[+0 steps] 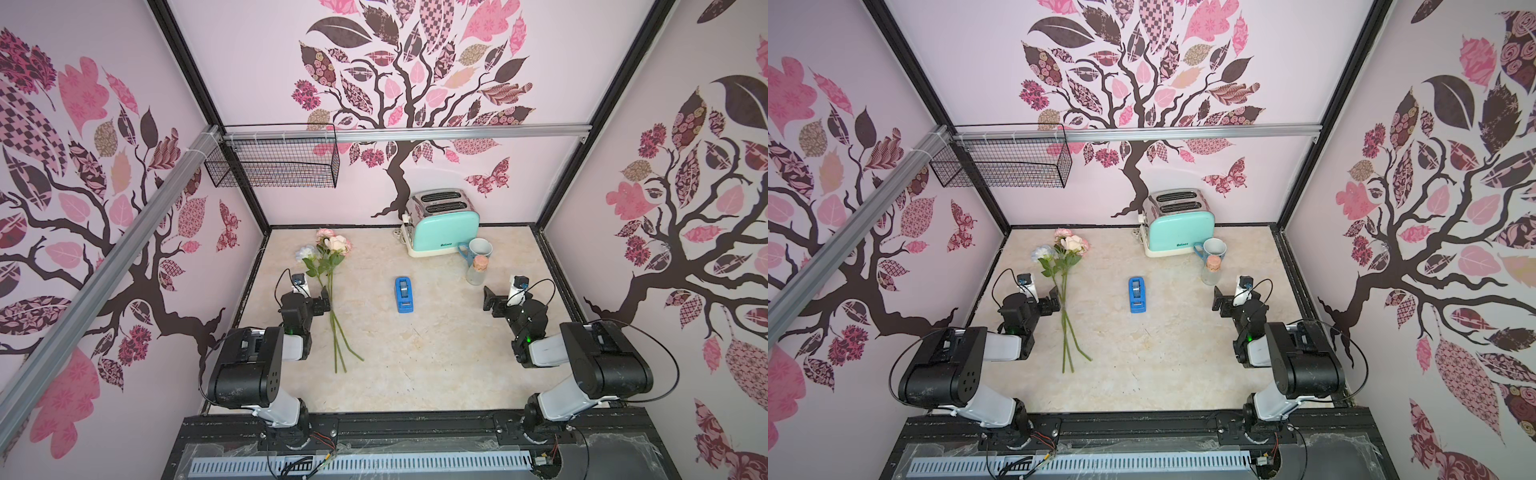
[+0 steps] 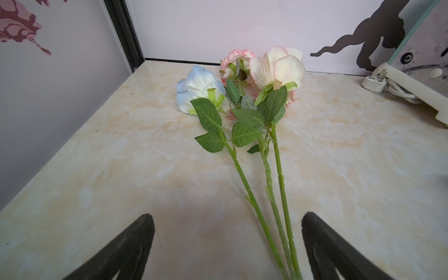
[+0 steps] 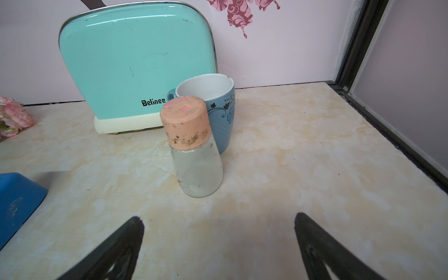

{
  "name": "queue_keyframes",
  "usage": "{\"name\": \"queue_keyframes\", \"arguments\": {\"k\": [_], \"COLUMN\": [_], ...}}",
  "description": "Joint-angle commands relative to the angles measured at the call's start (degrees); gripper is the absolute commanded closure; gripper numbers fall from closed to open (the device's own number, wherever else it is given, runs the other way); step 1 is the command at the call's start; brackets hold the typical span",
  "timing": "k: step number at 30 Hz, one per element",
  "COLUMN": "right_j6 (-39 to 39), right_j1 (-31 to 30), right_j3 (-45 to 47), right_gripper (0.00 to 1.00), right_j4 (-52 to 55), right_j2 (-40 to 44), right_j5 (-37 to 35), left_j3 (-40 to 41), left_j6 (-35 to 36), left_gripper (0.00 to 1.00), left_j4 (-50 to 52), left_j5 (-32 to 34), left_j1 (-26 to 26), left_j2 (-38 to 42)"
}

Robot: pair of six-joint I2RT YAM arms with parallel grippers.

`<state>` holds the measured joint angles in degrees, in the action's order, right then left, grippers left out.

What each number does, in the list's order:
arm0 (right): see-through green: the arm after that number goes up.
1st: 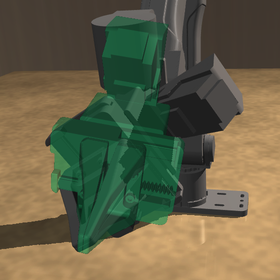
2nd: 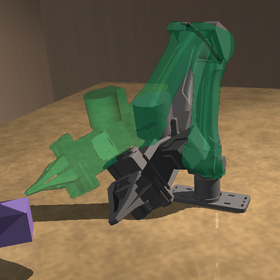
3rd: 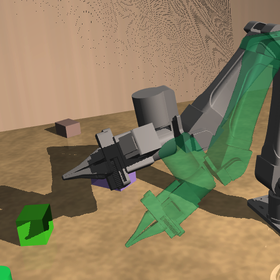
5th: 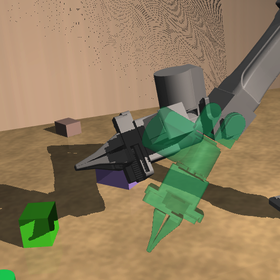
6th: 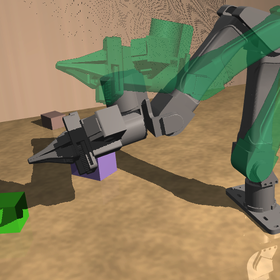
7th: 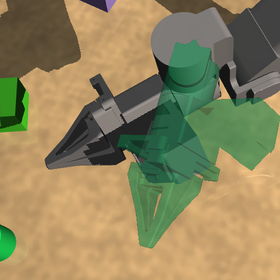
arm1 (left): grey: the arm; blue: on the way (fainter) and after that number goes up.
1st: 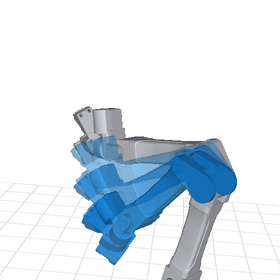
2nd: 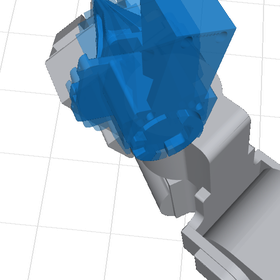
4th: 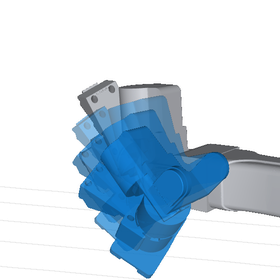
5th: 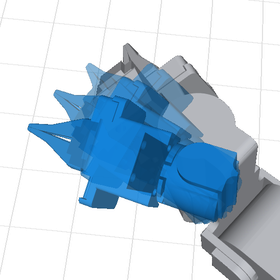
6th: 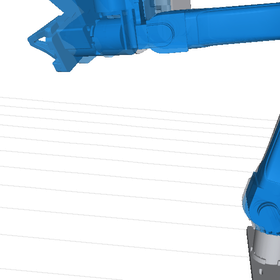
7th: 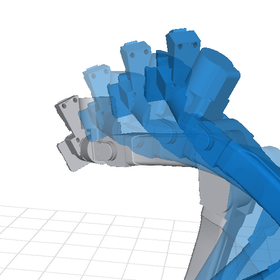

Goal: Wrap bouquets with tape
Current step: Reset both arms

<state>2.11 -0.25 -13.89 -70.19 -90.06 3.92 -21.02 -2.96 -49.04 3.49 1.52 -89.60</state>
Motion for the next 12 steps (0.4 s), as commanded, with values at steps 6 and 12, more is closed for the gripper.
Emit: {"name": "queue_keyframes", "arguments": {"k": [6,12], "right_j6": [-0.70,-0.31], "right_j1": [-0.06,-0.63], "right_j3": [-1.00,-0.95], "right_gripper": [0.00,0.00], "right_j4": [-1.94,-1.87], "right_j2": [-0.97,-0.82], "right_j5": [-0.24,-2.89], "left_j3": [-1.48,-1.55], "left_j6": [0.85,0.78], "left_gripper": [0.02,0.02], "left_j4": [0.70,0.61], "left_j5": [1.61,1.61], "left_j1": [-0.10,-0.10], "left_j2": [0.48,0.48]}}
